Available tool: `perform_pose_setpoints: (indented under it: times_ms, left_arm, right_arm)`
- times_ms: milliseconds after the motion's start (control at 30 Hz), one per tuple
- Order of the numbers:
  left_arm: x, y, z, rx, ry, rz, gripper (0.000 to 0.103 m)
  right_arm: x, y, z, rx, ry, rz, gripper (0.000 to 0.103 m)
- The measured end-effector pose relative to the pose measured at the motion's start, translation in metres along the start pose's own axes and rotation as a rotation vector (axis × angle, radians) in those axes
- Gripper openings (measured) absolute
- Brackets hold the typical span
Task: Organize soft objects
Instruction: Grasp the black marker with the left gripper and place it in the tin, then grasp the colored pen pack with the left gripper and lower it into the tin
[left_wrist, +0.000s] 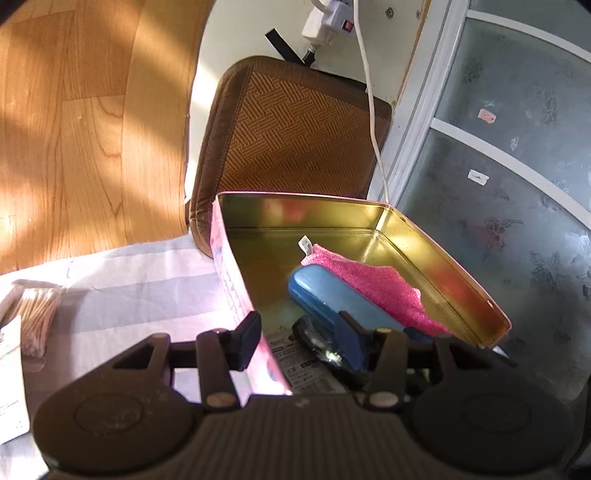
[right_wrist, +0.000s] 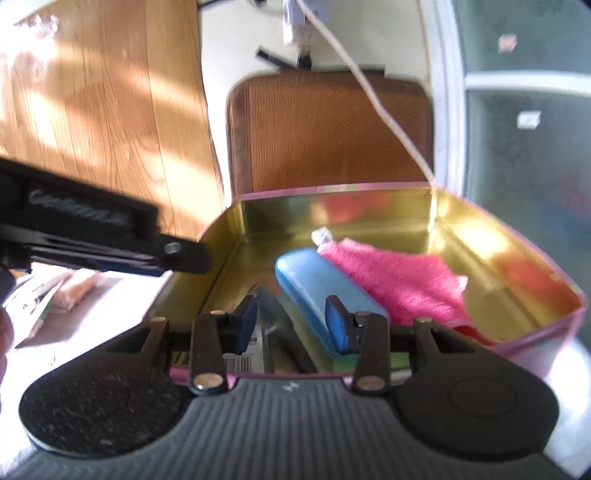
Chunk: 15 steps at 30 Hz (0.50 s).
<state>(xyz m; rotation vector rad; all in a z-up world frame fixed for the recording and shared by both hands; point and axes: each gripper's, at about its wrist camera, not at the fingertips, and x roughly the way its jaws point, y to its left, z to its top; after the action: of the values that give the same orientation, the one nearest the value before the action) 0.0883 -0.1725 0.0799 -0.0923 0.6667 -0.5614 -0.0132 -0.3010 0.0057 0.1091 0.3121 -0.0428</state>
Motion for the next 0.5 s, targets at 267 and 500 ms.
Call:
perform_pose_setpoints:
  times_ms: [267,500]
  left_arm:
    - [-0.09,0.084,-0.066,-0.079,-0.063,0.105,0.045]
    - [-0.133,0.188,-0.118,-0.274,-0.065,0.386,0.045]
  right_arm:
    - [-0.027,0.047,0.01,0.017,-0.06,0.211,0.045]
    - [0.018,0.13,-0.009,0.039,0.187,0.458,0.043]
